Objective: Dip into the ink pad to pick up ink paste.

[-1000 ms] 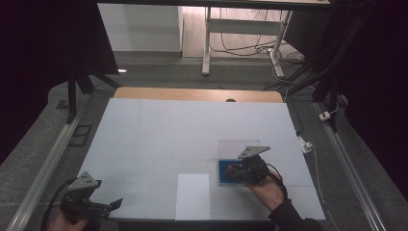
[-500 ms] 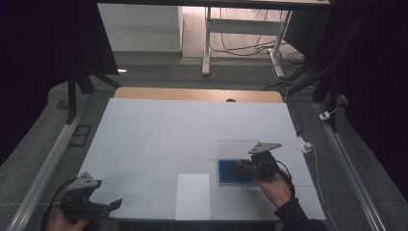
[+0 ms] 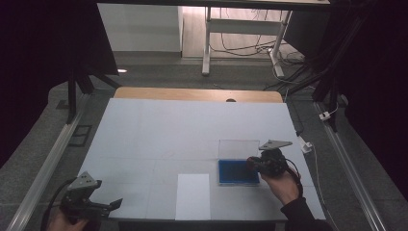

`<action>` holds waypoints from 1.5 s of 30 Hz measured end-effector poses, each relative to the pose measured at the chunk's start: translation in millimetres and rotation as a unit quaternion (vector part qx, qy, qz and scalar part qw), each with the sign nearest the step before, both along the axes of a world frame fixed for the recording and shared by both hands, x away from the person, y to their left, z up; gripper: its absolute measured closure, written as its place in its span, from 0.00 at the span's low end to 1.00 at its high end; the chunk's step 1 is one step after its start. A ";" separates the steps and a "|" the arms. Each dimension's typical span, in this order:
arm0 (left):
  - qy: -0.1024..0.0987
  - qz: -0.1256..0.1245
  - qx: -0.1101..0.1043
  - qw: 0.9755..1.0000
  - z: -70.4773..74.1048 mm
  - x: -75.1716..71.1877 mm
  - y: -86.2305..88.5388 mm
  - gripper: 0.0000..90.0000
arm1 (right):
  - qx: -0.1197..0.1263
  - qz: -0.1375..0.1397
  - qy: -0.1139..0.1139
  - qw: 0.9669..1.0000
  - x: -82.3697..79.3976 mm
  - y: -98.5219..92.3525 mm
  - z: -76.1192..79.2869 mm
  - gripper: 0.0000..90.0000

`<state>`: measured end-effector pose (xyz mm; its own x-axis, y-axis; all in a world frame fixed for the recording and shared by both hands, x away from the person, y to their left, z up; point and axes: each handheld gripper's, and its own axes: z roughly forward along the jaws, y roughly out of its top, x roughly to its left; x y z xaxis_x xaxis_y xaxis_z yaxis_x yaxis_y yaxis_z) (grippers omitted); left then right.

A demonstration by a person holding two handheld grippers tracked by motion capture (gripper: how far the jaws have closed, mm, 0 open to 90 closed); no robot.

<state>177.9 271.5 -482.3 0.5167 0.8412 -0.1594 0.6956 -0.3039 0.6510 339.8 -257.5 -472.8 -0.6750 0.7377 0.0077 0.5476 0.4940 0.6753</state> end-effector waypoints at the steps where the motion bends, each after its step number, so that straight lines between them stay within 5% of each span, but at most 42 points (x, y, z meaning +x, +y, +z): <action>1: 0.000 0.000 0.000 1.000 0.0 0.0 0.1 0.01 | -0.002 -0.002 -0.002 1.000 0.7 -0.7 -0.5 0.89; 18: 0.001 0.000 0.000 1.000 -0.1 0.2 -0.1 0.01 | -0.011 -0.011 0.009 1.000 2.8 0.4 -5.6 0.90; 29: 0.003 -0.001 0.003 1.000 -0.1 1.3 -1.1 0.01 | -0.065 0.002 -0.023 0.998 -5.1 13.2 -5.9 0.90; 39: 0.002 -0.002 0.002 1.000 -0.2 1.7 -0.7 0.01 | 0.002 -0.010 0.010 1.000 3.9 -2.2 -8.5 0.90; 45: 0.003 -0.003 0.003 1.000 -0.2 2.1 -1.2 0.01 | -0.046 0.004 -0.015 0.999 -1.7 8.6 -6.8 0.90</action>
